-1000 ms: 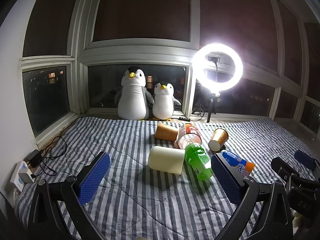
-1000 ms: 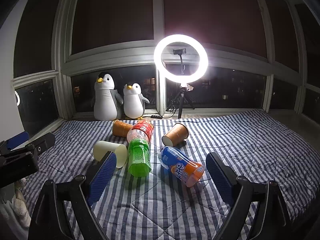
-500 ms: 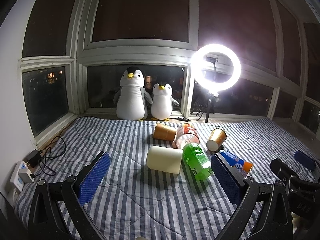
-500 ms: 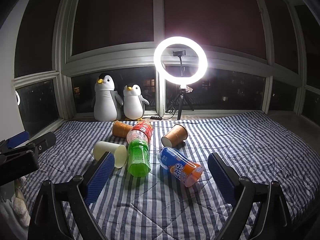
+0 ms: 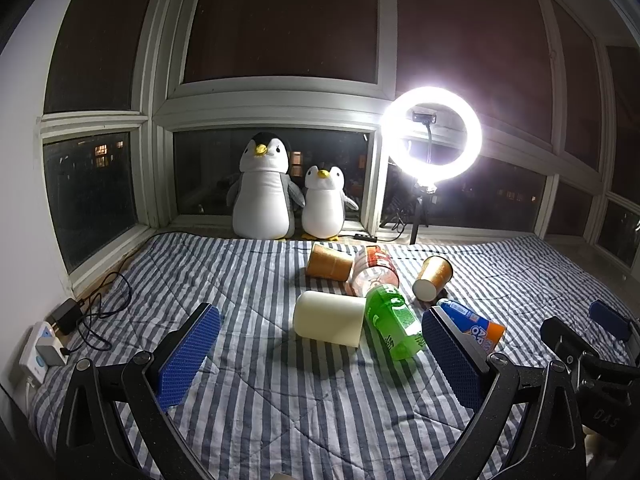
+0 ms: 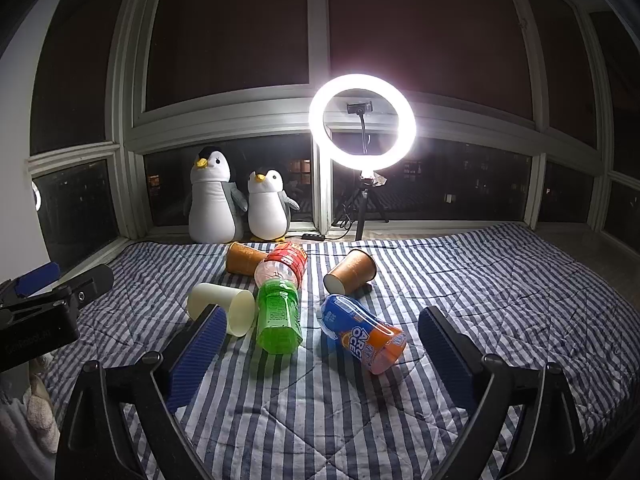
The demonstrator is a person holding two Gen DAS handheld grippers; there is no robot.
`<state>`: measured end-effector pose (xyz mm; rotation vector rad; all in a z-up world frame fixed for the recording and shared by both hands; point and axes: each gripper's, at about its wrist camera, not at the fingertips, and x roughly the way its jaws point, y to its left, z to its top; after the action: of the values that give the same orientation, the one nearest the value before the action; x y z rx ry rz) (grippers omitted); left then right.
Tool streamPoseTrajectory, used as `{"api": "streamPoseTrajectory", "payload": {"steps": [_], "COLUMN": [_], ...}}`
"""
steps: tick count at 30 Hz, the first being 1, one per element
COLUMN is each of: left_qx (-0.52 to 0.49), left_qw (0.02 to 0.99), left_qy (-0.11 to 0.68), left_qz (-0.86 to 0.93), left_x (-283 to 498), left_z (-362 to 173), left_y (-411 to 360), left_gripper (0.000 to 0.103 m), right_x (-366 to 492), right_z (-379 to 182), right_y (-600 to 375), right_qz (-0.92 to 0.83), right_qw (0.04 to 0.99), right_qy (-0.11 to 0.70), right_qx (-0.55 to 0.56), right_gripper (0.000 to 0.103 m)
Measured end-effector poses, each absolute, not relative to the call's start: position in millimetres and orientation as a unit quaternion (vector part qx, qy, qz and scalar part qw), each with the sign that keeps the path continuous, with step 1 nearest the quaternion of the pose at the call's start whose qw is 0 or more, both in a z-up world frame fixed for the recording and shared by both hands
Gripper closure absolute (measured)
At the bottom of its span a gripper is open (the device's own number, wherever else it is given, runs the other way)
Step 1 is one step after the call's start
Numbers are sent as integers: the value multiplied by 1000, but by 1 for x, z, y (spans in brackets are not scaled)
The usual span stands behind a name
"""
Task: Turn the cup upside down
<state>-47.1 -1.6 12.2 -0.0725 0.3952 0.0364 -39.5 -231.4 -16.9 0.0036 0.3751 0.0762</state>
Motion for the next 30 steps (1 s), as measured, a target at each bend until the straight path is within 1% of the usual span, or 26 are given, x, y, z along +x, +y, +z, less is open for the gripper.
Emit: {"api": "streamPoseTrajectory", "payload": {"steps": [30], "left_qx": [-33], "left_qw": [978], "left_qy": [206], "left_qz": [13], "left_x": [-38], "left_z": [9], "left_y": [-1], "left_gripper": [1], "right_x": [-37], "right_z": [-21], "right_y": [-233], "right_qz": [35], "right_qw": [981], "right_qy": [191], "right_qx": [4], "right_gripper": [7]}}
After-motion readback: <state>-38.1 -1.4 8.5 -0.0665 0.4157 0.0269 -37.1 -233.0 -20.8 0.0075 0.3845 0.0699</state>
